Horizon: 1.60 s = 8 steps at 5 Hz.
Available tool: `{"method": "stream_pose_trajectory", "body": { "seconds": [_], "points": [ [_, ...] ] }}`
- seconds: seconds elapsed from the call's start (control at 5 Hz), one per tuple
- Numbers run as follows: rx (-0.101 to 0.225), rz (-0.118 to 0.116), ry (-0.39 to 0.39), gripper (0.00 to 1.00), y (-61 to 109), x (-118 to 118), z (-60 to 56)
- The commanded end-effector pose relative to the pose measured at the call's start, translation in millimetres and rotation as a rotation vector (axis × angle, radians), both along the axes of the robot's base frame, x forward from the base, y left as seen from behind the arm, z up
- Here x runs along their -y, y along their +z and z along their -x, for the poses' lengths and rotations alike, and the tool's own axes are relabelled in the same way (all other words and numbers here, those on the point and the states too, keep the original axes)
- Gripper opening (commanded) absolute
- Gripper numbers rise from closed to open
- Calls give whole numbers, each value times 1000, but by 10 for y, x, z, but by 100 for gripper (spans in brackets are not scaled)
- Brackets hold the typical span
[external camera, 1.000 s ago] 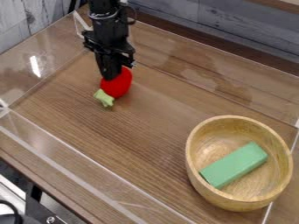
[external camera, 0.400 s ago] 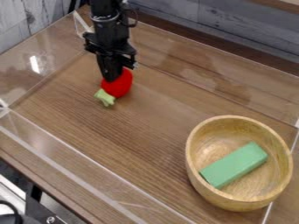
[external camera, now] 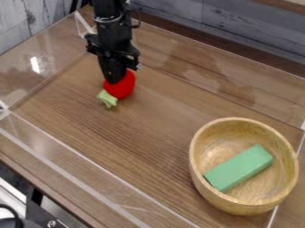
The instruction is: Move the red object to the left side of the table
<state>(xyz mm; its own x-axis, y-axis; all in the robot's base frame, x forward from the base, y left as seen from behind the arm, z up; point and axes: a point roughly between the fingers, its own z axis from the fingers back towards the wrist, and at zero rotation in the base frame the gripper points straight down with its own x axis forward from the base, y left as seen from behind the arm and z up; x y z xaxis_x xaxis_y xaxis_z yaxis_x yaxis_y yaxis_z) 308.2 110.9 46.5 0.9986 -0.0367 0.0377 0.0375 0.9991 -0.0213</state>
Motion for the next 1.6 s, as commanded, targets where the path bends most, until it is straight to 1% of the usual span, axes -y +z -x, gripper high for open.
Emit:
{"method": "stream_pose_trajectory", "body": {
  "seconds": [0.0,0.2,0.6,0.8,1.0,1.2,1.4],
  "points": [
    [33,-17,-5,100,135,4,-88],
    [32,-13,2,100,188,24,-86],
    [58,5,17,100,483,137,-84],
    [86,17,17,100,732,266,-85],
    [120,37,10,100,968,408,-55],
    [111,47,0,100,911,454,0],
    [109,46,23,100,853,229,-46]
  ]
}}
